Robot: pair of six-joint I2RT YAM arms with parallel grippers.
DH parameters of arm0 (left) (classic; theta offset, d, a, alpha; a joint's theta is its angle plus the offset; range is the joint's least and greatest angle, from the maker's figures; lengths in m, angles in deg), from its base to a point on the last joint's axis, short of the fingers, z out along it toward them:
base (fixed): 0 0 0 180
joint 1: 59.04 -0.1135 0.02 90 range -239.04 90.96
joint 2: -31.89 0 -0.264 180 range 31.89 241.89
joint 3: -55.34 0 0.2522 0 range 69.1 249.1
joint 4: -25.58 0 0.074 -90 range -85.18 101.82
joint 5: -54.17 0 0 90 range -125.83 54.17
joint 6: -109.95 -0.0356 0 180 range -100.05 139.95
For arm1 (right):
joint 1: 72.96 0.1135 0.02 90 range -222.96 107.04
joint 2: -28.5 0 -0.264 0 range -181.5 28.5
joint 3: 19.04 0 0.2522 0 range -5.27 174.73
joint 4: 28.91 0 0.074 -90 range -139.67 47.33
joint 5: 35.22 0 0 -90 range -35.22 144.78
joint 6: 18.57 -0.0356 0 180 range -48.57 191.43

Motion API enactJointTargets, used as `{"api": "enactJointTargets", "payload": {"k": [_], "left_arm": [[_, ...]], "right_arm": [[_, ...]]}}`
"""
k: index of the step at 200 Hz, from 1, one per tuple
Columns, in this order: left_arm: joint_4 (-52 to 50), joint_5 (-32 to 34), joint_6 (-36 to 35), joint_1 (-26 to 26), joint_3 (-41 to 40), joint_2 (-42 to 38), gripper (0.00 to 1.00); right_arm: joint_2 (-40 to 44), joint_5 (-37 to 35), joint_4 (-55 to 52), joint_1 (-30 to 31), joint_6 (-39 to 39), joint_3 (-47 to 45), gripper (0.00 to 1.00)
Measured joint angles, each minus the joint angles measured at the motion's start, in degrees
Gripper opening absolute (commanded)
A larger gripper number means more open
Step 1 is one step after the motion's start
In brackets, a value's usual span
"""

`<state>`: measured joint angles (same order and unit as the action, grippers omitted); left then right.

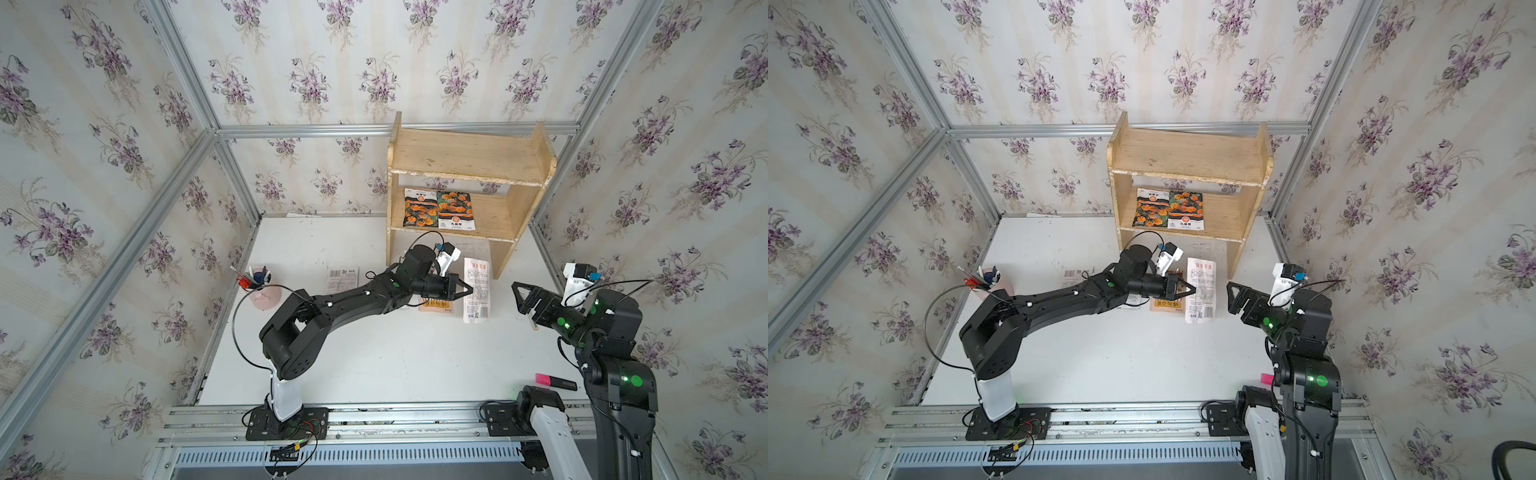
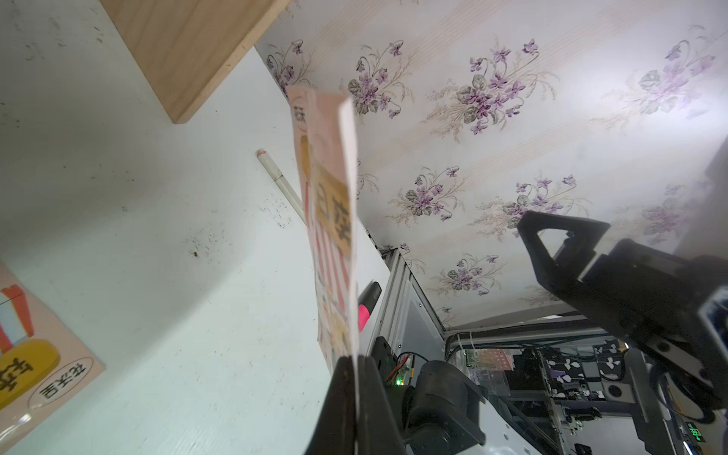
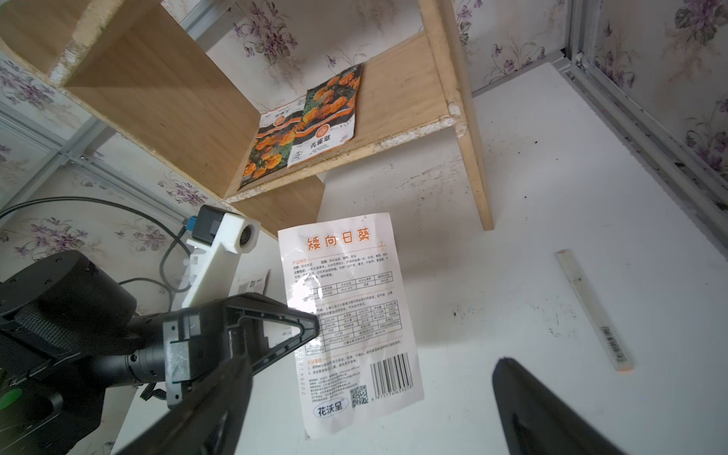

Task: Take the seed bag off the shelf
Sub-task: Place the seed packet at the center of the board.

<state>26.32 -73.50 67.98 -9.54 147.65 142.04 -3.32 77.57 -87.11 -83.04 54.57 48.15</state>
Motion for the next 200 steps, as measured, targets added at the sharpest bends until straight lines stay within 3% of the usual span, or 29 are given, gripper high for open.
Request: {"api": "enactJointTargets", "payload": {"k": [58, 104, 200], "left_arm": [[-1.9, 3.2, 1.5, 0.9, 8.7, 12.1, 0.00], [-9.0, 5.7, 2.6, 1.0, 19.0, 21.2, 0.00], [-26.8, 11.3, 1.4, 1.0, 36.4, 30.7, 0.02]], "right_arm": [[0.5, -2.6, -0.8, 0.0, 0.6, 0.0, 1.00], [0.5, -3.0, -0.9, 0.0, 0.6, 0.0, 1.00], [0.3, -2.8, -0.8, 0.0, 0.6, -0.6, 1.00]]}}
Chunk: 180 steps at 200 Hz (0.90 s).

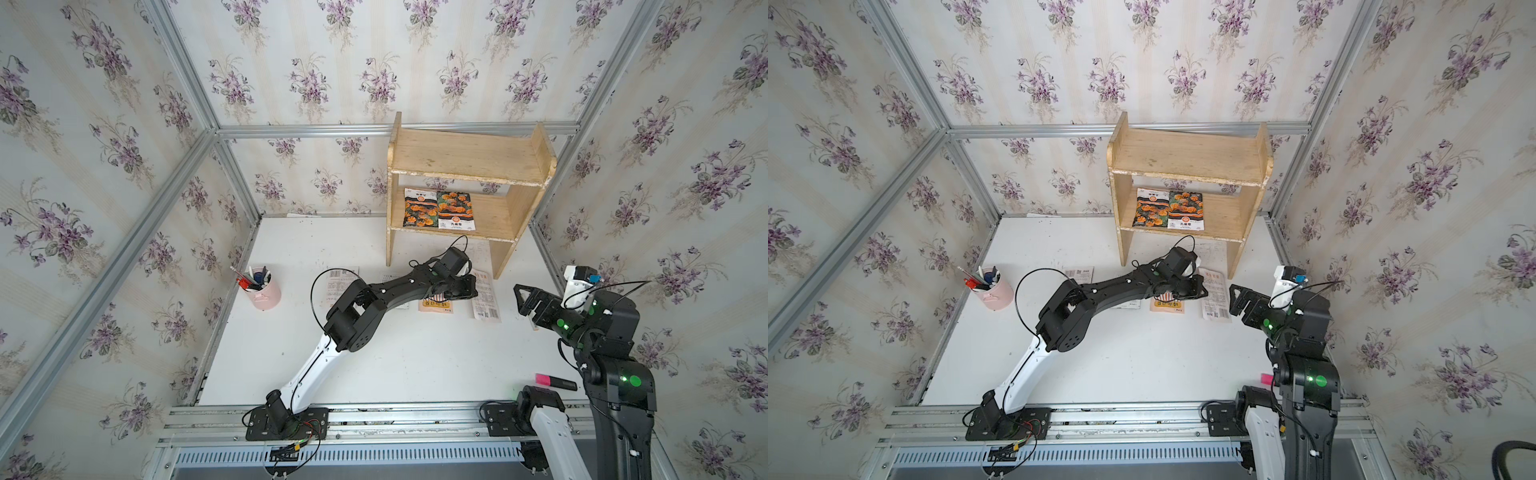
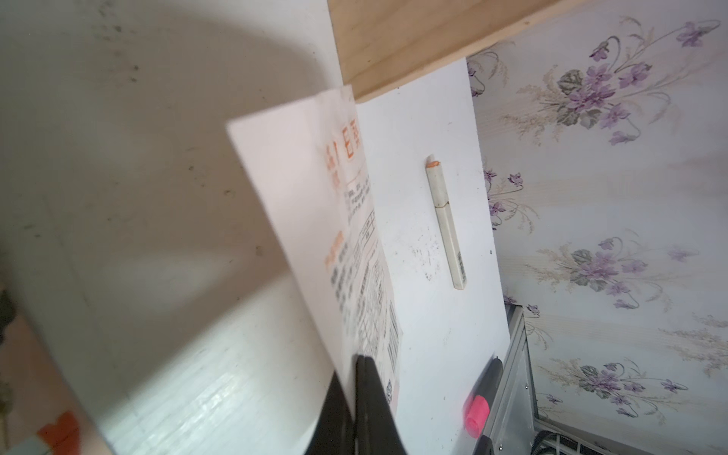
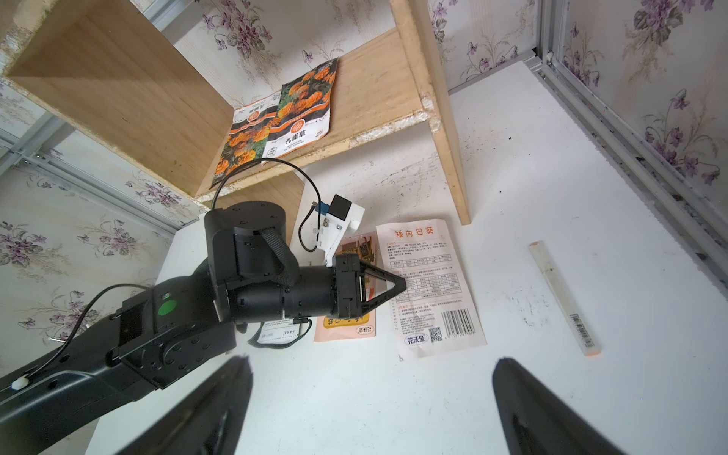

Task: Take the seed bag off the shelf
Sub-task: Place the seed packet at the center of the board.

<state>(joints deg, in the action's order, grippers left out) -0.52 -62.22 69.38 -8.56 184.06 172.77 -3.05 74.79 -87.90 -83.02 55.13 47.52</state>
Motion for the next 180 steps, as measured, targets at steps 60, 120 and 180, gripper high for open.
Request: {"api": "enactJointTargets", "payload": {"k": [60, 120, 180], "left_arm": [[-4.5, 1.7, -1.0, -0.4, 6.5, 4.0, 0.10], [-7.2, 2.4, -1.2, -1.0, 9.6, 6.0, 0.46], [-9.0, 3.9, -2.6, -1.0, 6.9, 3.2, 0.99]], "right_arm": [[0.0, 0.3, 0.0, 0.0, 0.0, -0.4, 1.00], [0.4, 0.4, 0.1, 0.0, 0.0, -0.7, 1.00], [1.4, 0.9, 0.3, 0.0, 0.0, -1.4, 1.00]]}}
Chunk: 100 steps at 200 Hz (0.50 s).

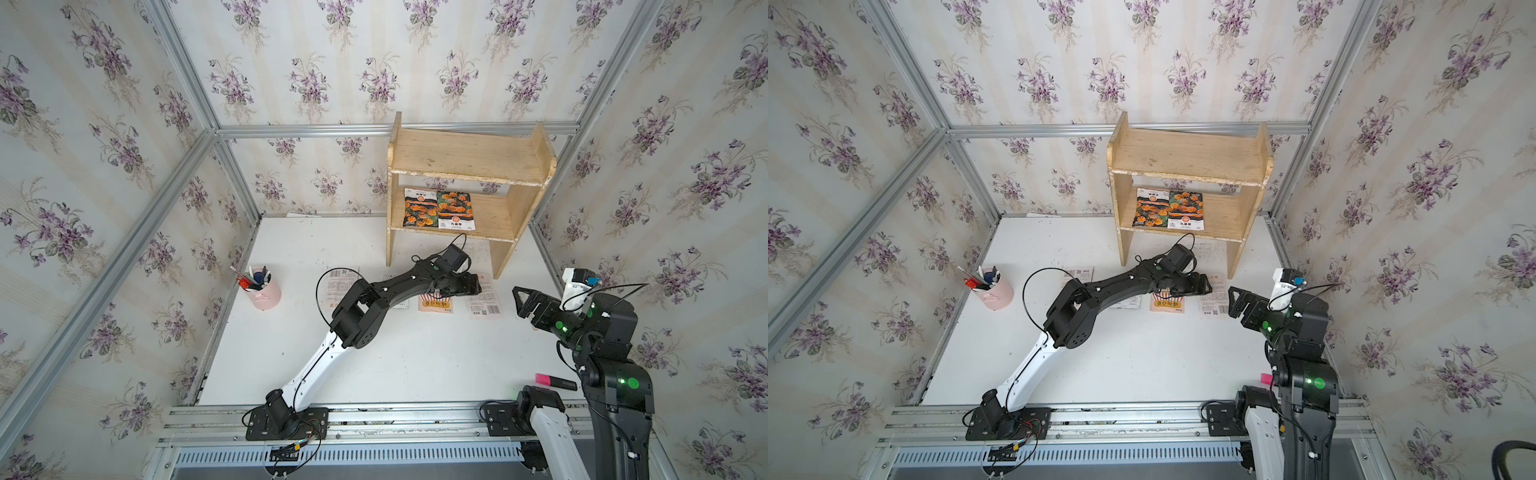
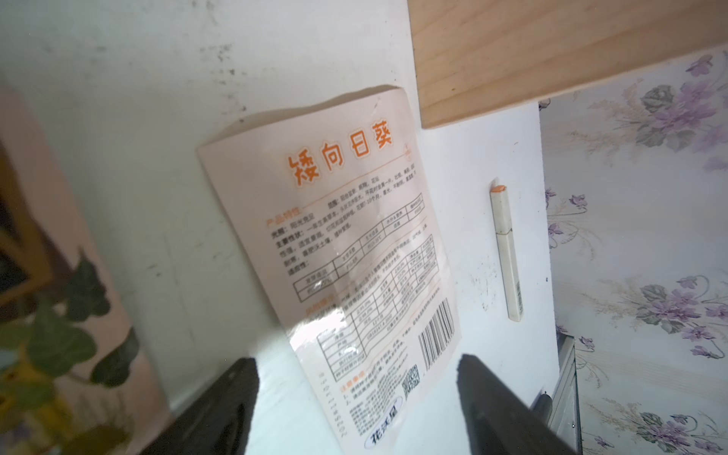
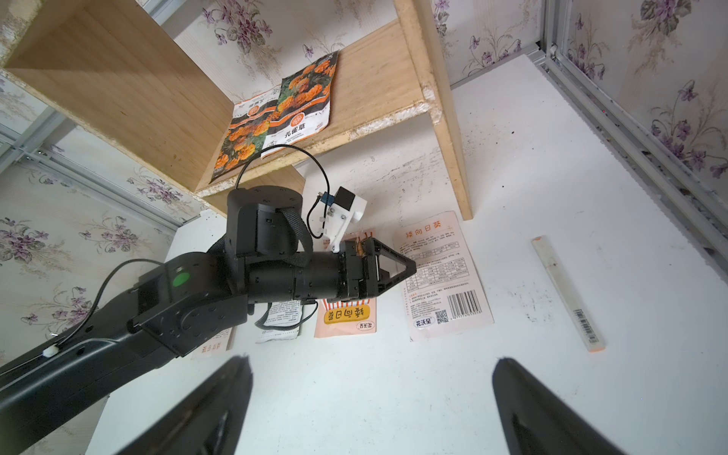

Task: Take the seed bag off the shelf
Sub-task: Place the seed packet at the center of the board.

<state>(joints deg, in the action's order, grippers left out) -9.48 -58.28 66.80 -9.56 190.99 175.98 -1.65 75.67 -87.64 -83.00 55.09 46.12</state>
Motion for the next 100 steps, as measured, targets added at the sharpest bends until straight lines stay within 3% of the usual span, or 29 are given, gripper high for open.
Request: {"api": "enactJointTargets", "payload": {"k": [57, 100], "left_arm": [[0.5, -0.4, -3.2, 0.1, -9.8, -10.6, 1.00], [3.7, -2.2, -6.6, 0.6, -24.6, -23.8, 1.00]], "right_arm": [[-0.4, 6.1, 4.4, 0.0, -1.1, -3.1, 1.00], [-2.6, 8.7, 10.5, 0.2, -2.9, -4.3, 0.95]]}}
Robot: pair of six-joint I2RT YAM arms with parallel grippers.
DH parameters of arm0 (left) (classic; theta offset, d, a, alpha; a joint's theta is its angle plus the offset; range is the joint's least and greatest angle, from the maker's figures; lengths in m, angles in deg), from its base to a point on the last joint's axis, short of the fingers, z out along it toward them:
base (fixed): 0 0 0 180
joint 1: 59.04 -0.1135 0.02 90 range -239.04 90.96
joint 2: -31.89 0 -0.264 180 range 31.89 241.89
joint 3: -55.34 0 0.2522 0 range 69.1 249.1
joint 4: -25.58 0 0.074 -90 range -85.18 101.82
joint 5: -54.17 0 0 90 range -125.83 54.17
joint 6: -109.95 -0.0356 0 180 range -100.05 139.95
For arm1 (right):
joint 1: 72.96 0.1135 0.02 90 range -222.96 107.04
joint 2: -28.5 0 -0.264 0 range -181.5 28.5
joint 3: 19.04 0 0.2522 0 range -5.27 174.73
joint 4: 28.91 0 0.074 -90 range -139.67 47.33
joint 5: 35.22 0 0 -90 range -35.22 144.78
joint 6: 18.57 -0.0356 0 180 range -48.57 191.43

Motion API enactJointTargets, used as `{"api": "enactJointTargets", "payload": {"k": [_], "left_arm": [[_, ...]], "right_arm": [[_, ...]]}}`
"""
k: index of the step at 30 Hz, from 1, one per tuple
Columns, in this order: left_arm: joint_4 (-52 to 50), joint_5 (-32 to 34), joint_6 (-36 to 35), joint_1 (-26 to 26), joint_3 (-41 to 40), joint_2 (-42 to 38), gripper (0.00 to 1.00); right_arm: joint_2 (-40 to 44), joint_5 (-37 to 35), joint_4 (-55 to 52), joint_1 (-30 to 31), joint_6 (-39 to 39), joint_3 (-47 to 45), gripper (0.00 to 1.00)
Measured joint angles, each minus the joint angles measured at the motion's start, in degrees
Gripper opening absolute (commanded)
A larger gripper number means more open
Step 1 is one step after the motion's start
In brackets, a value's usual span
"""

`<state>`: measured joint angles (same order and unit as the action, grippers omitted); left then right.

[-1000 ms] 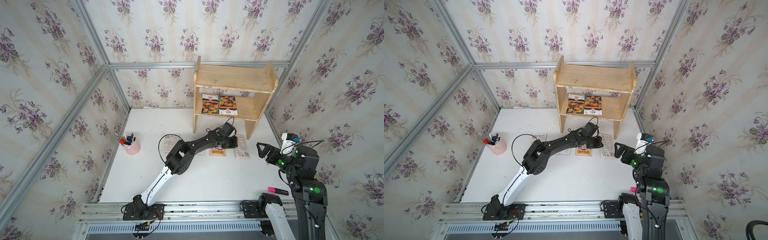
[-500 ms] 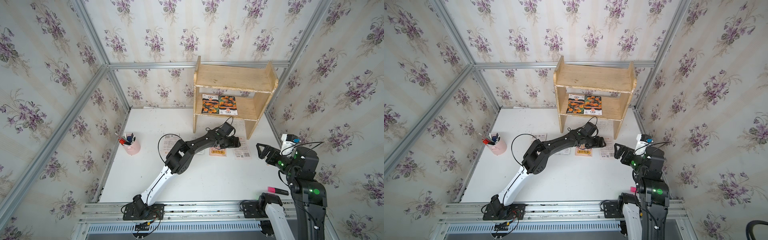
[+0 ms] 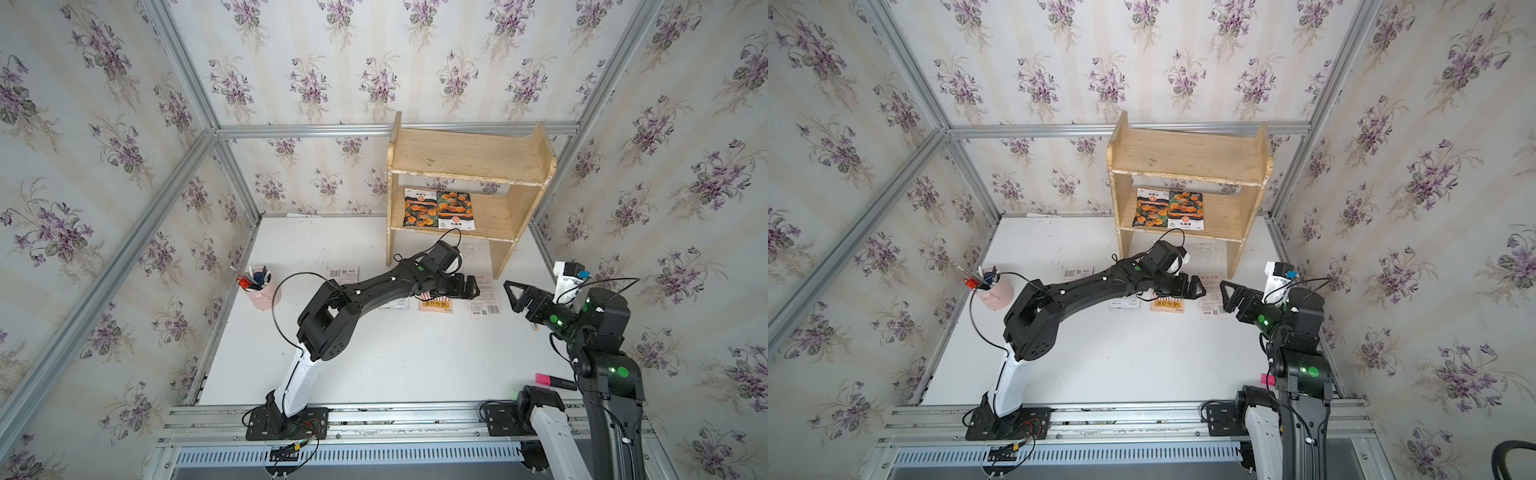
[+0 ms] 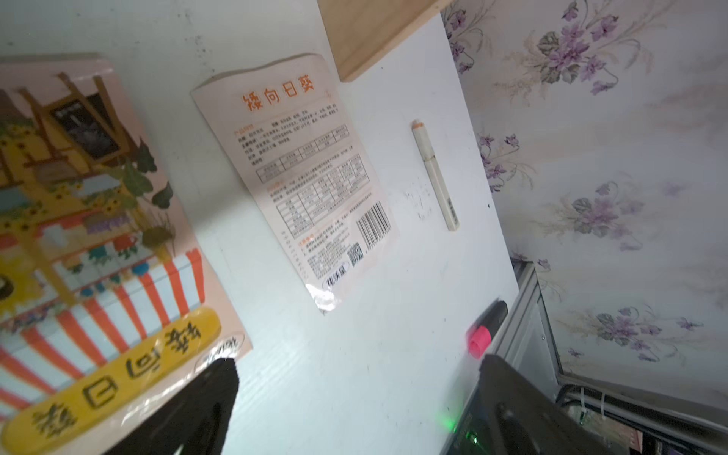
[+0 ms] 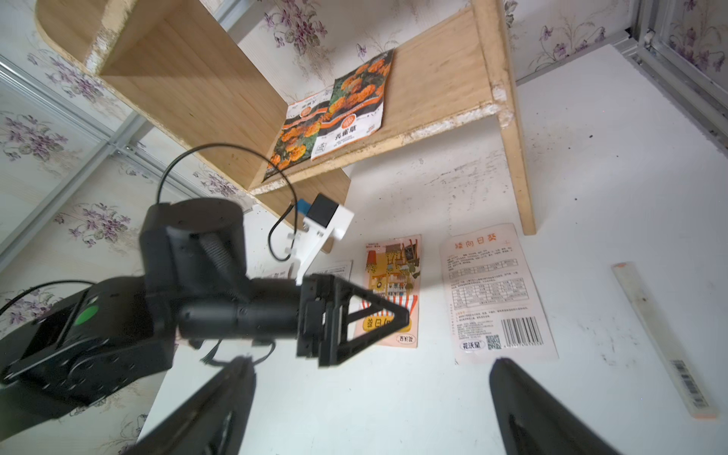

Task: Take the seed bag off the shelf
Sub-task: Place the seed packet at the center of the board, then pick up the seed packet from the shelf.

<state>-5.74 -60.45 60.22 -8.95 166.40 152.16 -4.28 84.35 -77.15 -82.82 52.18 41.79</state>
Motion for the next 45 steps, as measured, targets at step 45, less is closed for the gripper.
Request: {"api": "enactJointTargets", "payload": {"k": [45], "left_arm": [[-24.6, 34.9, -14.3, 0.1, -42.1, -77.1, 1.00]], "right_arm": [[-55.1, -38.7, 31.9, 31.1, 15.2, 24.7, 0.99]]}}
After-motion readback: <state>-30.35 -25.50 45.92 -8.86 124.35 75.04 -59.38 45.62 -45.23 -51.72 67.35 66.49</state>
